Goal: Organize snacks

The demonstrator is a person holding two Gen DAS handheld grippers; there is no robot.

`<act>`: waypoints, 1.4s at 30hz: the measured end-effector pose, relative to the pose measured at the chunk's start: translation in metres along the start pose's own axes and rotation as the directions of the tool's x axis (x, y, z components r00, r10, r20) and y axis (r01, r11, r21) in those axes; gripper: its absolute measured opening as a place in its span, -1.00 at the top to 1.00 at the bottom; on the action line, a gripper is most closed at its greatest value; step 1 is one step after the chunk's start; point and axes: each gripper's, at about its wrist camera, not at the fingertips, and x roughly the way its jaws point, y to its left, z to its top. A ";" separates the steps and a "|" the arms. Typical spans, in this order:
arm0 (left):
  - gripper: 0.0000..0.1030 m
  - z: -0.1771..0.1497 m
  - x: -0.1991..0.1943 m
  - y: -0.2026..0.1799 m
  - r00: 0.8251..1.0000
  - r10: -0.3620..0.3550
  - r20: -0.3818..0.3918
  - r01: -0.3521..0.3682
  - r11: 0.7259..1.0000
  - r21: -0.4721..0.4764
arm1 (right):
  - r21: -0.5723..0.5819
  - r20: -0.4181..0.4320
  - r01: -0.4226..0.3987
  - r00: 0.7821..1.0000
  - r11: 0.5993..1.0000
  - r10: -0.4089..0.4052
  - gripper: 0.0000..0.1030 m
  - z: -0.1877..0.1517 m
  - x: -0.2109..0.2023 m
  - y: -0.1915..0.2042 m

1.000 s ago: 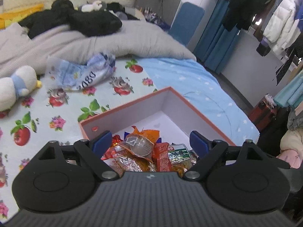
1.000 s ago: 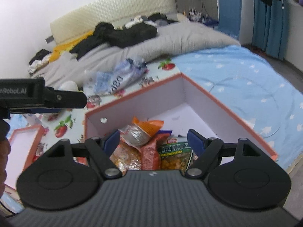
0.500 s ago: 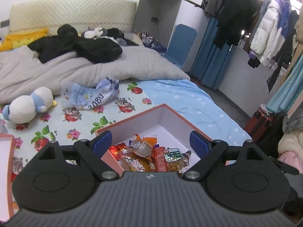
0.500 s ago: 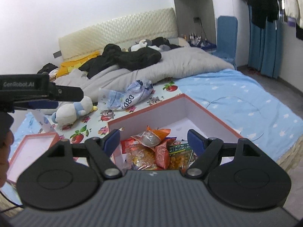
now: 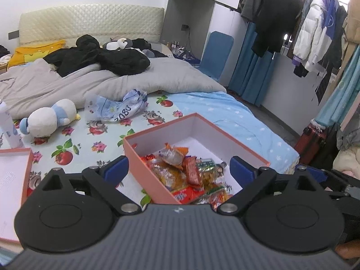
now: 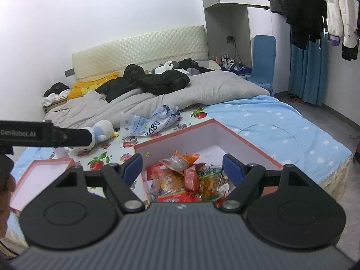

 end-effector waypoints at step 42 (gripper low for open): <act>-0.91 -0.042 -0.019 0.001 0.998 0.064 -0.028 -0.064 0.998 -0.016 | 0.041 -0.040 0.013 0.999 0.999 -0.012 -0.55 -0.032 -0.011 0.004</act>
